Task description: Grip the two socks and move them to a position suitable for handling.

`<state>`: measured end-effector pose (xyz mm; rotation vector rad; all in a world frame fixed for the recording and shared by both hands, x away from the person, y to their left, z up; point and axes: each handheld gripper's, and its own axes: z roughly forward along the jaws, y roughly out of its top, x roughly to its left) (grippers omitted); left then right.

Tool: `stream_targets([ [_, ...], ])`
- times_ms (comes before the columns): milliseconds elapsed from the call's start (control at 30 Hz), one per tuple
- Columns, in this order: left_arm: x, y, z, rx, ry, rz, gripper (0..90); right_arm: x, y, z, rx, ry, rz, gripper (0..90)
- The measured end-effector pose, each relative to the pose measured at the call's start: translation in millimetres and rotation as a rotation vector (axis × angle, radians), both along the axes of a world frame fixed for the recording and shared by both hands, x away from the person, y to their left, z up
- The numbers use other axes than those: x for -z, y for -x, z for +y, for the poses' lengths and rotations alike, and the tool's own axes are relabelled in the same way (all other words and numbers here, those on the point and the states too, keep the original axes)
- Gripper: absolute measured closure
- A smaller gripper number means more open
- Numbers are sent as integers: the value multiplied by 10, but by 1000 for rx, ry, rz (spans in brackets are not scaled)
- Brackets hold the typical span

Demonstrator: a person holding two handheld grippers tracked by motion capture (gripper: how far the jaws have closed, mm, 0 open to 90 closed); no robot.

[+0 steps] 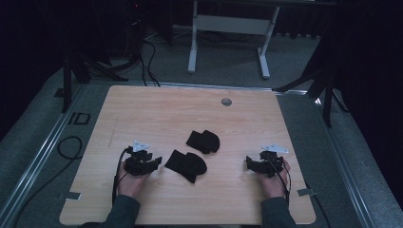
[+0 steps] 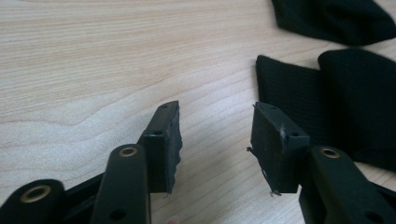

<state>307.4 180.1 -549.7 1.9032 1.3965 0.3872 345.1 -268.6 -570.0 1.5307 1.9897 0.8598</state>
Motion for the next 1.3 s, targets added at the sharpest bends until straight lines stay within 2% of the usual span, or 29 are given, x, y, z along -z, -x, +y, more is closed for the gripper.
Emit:
stream_targets([
  [400, -25, 54, -102, 42, 4, -21, 590, 0, 8, -1, 5, 0, 0, 109],
  [667, 8, 55, -243, 97, -4, -20, 634, -3, 25, 10, 7, -2, -7, 143],
  [933, 41, 72, -358, 145, -19, -19, 672, -3, 28, 16, 12, -2, -7, 145],
  [967, 58, 75, -393, 153, -32, -17, 672, -3, 29, 17, 13, -2, -7, 145],
  [1200, 58, 103, -458, 174, -39, -46, 740, -3, 34, 25, 18, -2, -9, 152],
  [1300, 23, 128, -466, 181, -35, -71, 750, -3, 35, 26, 17, -2, -9, 152],
])
